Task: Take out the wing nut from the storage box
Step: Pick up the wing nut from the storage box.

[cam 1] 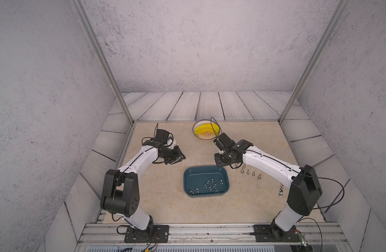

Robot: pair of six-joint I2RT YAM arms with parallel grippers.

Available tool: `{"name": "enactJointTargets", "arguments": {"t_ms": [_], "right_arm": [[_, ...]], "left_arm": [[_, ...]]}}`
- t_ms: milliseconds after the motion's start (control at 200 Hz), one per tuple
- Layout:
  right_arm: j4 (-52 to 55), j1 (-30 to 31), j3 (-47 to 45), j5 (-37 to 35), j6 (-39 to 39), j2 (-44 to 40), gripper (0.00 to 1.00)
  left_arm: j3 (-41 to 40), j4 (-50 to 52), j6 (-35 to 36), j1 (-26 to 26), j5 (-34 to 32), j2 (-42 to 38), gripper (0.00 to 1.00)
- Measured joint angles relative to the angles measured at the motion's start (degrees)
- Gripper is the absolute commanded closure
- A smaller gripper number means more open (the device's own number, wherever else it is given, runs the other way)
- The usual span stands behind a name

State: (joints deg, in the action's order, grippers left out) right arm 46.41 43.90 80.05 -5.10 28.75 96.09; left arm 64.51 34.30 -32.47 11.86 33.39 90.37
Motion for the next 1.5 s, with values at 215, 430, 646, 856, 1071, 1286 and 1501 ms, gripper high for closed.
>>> {"name": "enactJointTargets", "arguments": {"t_ms": [215,430,646,856,1071,1286,1501], "right_arm": [[-0.1,1.4,-5.7,4.5,1.6,0.3,0.79],[-3.3,2.4,-7.8,7.7,2.1,3.2,0.76],[-6.5,3.0,-7.1,9.6,2.6,7.3,0.74],[-6.0,3.0,-5.3,9.6,2.8,11.0,0.74],[-5.9,3.0,-4.4,9.2,3.5,11.7,0.74],[-5.2,3.0,-2.2,8.3,4.1,13.6,0.74],[-4.3,3.0,-1.6,7.8,4.3,14.7,0.74]], "left_arm": [[-6.9,-1.2,-2.5,-1.1,-0.8,-5.7,0.68],[-9.8,-2.3,-4.3,-1.1,-0.7,-6.0,0.68],[-9.8,-3.6,-5.3,-1.1,-0.6,-5.9,0.68],[-9.8,-4.3,-6.4,-1.1,-0.6,-5.8,0.68],[-9.8,-4.9,-7.0,-1.1,-0.6,-5.8,0.68],[-9.8,-5.0,-7.3,-1.1,-0.6,-5.8,0.68],[-9.8,-5.1,-7.3,-1.1,-0.5,-5.8,0.68]]}}
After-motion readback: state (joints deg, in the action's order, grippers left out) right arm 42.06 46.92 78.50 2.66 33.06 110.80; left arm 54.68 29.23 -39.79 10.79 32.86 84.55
